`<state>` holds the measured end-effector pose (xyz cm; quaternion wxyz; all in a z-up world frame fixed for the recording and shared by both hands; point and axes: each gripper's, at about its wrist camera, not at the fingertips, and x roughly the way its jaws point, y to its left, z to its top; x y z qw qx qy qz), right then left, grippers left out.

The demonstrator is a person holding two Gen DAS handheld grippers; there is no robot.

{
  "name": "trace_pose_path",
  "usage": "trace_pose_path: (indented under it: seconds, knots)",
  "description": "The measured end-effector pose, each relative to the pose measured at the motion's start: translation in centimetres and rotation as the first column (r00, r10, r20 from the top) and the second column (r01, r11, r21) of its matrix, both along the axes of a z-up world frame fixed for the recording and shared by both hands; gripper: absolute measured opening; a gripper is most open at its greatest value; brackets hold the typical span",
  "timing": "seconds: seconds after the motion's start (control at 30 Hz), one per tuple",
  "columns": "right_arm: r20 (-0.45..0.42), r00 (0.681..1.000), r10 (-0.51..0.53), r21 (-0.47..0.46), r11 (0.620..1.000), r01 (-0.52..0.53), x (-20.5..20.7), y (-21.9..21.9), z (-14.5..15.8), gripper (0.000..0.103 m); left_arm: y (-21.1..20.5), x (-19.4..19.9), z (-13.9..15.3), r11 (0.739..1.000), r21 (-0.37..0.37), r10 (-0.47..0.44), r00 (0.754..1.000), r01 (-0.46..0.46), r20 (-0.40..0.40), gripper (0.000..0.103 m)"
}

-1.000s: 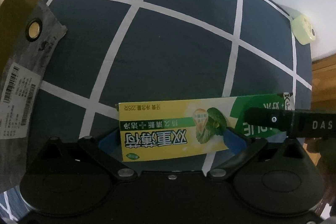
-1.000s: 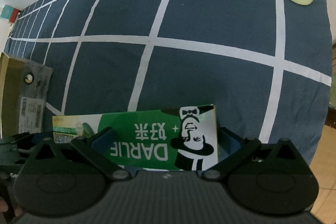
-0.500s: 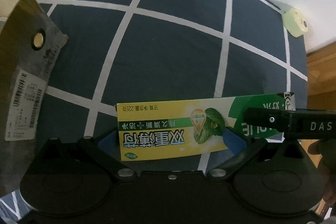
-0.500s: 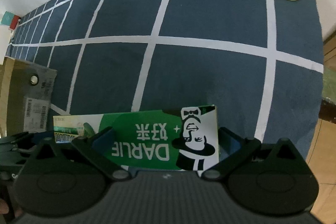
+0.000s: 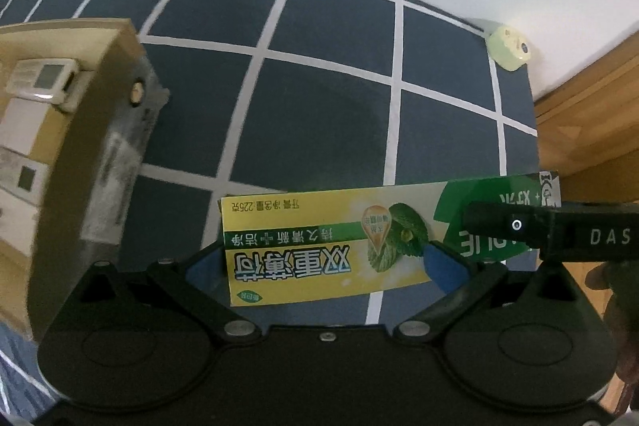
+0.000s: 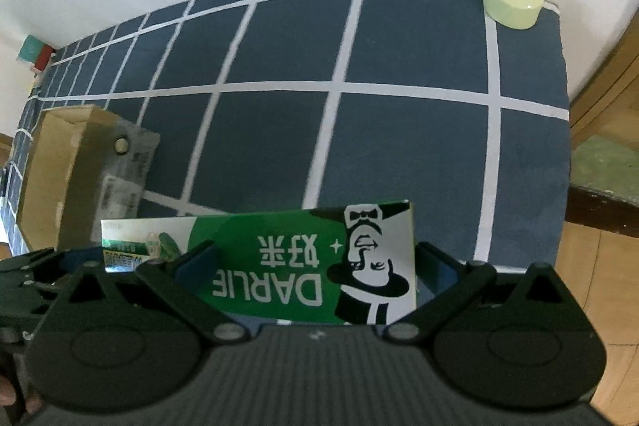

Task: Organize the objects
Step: 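Lift the toothpaste box with both grippers and carry it over the box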

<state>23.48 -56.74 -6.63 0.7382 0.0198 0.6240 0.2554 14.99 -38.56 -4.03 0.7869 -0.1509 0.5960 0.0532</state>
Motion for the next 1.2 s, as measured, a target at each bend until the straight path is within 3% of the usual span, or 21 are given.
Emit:
trace_pose_path:
  seconds: [0.57, 1.2]
  knots:
    - [0.049, 0.998, -0.043, 0.024, 0.999, 0.042, -7.8, 7.2, 4.5, 0.103, 8.6, -6.3, 4.2, 0.999, 0.027, -0.021, 0.999, 0.020, 0.041, 0.103]
    - [0.100, 0.980, -0.169, 0.083, 0.983, 0.161, -14.0, 22.7, 7.7, 0.103, 24.7, -9.7, 8.5, 0.990, 0.083, -0.124, 0.988, 0.116, 0.091, 0.103]
